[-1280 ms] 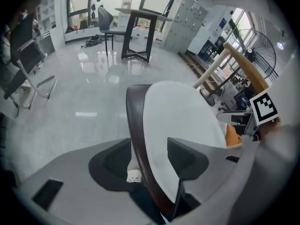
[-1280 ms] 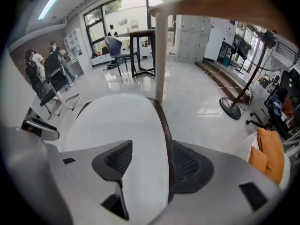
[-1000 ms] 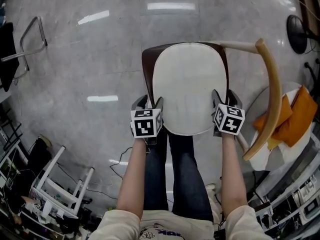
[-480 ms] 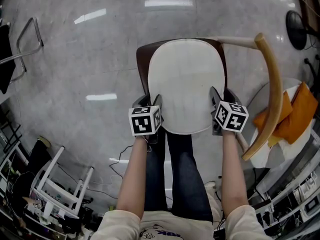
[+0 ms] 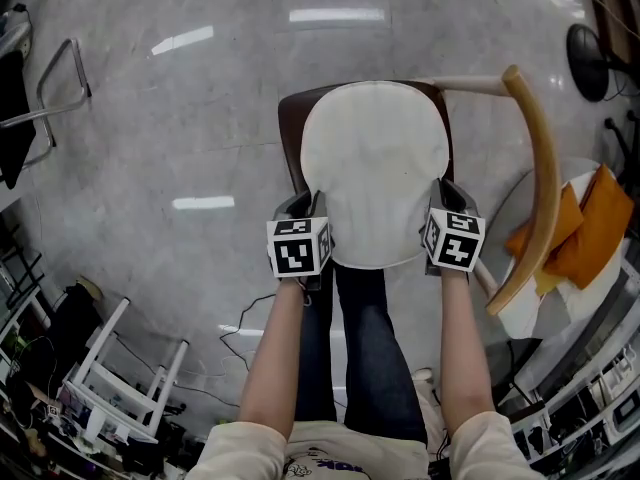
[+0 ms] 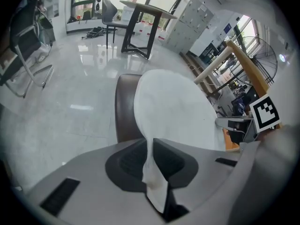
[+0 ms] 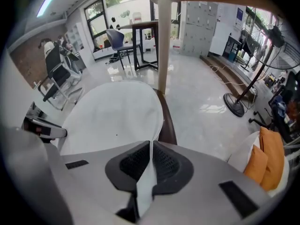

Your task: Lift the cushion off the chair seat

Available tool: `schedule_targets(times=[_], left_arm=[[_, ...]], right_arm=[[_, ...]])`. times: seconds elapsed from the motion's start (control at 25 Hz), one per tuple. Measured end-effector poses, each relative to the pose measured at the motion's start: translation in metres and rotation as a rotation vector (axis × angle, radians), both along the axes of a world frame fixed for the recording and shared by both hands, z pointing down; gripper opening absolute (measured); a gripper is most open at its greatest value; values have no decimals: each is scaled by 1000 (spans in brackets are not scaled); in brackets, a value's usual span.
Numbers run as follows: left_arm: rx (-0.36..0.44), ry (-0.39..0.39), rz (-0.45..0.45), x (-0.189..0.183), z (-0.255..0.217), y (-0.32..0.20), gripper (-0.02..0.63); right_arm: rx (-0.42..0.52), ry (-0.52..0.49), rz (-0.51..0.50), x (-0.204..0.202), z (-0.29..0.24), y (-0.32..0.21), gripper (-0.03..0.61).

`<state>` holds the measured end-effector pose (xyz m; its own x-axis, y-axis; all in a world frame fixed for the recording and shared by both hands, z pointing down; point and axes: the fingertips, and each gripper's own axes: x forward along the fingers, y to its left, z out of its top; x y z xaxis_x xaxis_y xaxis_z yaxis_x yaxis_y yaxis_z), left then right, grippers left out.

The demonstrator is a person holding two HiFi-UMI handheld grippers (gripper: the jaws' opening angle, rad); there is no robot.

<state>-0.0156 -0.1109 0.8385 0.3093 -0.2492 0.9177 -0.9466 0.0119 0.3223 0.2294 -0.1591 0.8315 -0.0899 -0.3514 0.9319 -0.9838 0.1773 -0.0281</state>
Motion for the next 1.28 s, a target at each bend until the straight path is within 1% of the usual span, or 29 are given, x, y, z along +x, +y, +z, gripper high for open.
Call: schedule_targets(times=[0.12,0.24,0.36,0.48,0.6,0.84,1.04,1.28], left_arm=[[33,2,10,-7,-20,-3,55],[88,7,27,-14,-47,-15,55],[130,-3,30,-26,-87,-18,55],[204,-11,11,-38,-129,-38,55],[279,-12,-7,-46,-180,-52,55],[424,-24,-25,-64,-290,-61,56],[544,-36,6,-82,-383,-57,57],[662,-55,-2,-93,-474,-51,57]], right_arm=[[29,-13,13,-6,-21,5,32],[90,-26,25,-13,-53,0,32],[145,-39,33,-24,-99,0,32],[242,-49,33,-36,-148,-20,32],[336,-63,34,-45,-203,-36,32],[499,-94,21,-63,-317,-46,34],[597,-120,12,-80,-404,-34,34],[697,-152,21,-88,-490,-19,35]])
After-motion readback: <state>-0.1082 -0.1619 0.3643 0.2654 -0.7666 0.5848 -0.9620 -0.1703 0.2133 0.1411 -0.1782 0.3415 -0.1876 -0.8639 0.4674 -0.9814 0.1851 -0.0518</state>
